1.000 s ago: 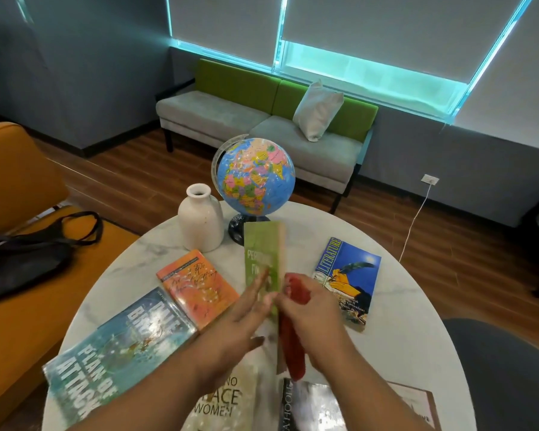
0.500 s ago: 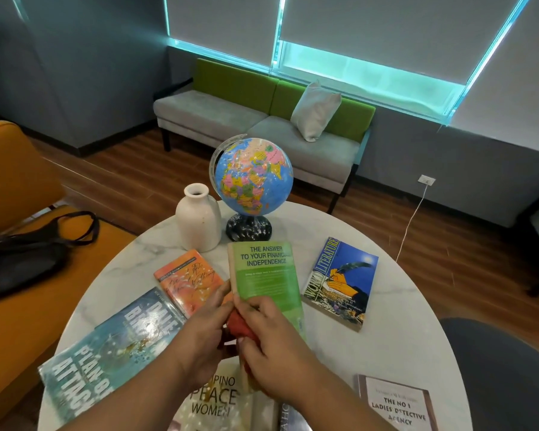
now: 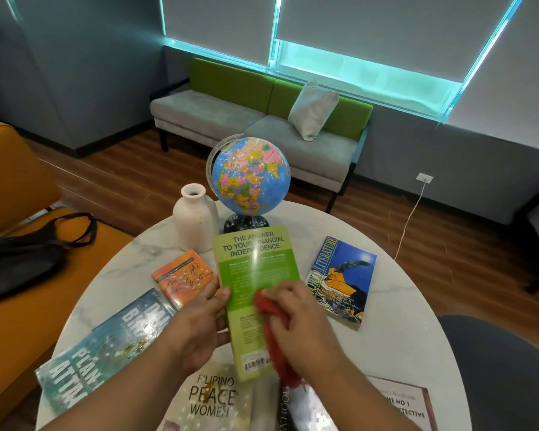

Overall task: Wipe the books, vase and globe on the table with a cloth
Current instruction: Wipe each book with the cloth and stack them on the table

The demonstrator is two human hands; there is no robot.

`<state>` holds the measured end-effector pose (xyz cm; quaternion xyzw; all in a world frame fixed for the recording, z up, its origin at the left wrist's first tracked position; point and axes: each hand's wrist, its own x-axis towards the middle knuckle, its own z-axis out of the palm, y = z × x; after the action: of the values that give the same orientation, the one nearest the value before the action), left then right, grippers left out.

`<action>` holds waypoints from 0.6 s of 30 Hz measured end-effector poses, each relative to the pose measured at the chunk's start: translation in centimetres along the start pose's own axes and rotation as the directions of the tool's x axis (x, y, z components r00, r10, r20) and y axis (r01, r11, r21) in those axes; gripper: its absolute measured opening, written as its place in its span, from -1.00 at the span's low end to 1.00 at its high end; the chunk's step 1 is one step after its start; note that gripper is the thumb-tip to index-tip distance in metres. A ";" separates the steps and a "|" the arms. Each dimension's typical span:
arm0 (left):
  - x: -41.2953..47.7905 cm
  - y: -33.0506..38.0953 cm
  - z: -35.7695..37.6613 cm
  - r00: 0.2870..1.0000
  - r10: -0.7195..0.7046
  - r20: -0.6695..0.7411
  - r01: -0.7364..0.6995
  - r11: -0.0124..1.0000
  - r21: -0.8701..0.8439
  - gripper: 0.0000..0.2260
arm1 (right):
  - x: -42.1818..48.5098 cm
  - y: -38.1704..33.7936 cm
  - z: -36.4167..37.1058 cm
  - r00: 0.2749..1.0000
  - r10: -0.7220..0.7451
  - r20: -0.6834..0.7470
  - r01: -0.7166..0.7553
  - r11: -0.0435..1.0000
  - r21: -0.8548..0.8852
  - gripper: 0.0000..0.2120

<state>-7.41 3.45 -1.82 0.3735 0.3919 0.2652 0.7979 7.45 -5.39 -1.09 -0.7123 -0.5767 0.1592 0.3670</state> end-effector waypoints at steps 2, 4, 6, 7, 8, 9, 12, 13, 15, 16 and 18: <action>-0.1 0.5 -0.5 1.000 0.003 0.004 -0.003 1.000 0.029 -0.76 | 1.1 1.9 -1.5 0.979 0.142 -0.143 -0.145 0.989 -0.012 -0.71; -0.4 0.6 -0.3 0.999 0.019 0.034 -0.022 0.996 0.089 -0.75 | 2.0 2.4 -2.1 0.965 0.185 -0.184 -0.195 0.980 -0.037 -0.73; -0.8 0.5 0.6 0.997 0.049 0.064 -0.058 0.985 0.161 -0.72 | 2.7 0.9 -1.6 0.990 0.080 -0.113 -0.091 0.991 -0.097 -0.73; -0.9 0.4 1.1 0.995 0.068 0.079 -0.081 0.979 0.188 -0.70 | 2.9 -0.1 -1.2 0.998 0.002 -0.061 -0.010 0.992 -0.129 -0.72; -1.1 0.3 1.5 0.992 0.089 0.092 -0.106 0.973 0.206 -0.68 | 3.2 -0.9 -1.0 0.997 -0.071 -0.019 0.067 0.985 -0.157 -0.71; -1.2 0.3 1.7 0.989 0.106 0.099 -0.125 0.968 0.216 -0.67 | 3.6 -1.5 -1.0 0.992 -0.125 0.002 0.124 0.976 -0.178 -0.71; -1.4 0.7 1.7 0.984 0.130 0.119 -0.155 0.958 0.242 -0.64 | 5.4 -1.0 -2.0 0.987 -0.117 -0.107 0.097 0.980 -0.172 -0.72; -1.5 0.9 1.7 0.983 0.131 0.130 -0.161 0.954 0.255 -0.64 | 5.8 -0.7 -2.3 0.986 -0.066 -0.155 0.043 0.988 -0.147 -0.72; -1.4 1.0 2.0 0.982 0.124 0.142 -0.160 0.949 0.272 -0.63 | 6.2 -1.0 -2.3 0.983 -0.026 -0.183 0.004 0.993 -0.120 -0.72; -1.3 0.9 2.0 0.983 0.121 0.141 -0.156 0.948 0.278 -0.63 | 6.3 -1.5 -2.1 0.986 -0.054 -0.158 0.033 0.990 -0.134 -0.72; -1.1 0.8 1.9 0.982 0.119 0.147 -0.158 0.943 0.294 -0.61 | 6.1 -2.4 -1.8 0.987 -0.141 -0.078 0.126 0.976 -0.181 -0.70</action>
<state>-6.60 2.36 0.09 0.5348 0.3492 0.2330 0.7333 8.67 -0.13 3.00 -0.7078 -0.6180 0.0506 0.3384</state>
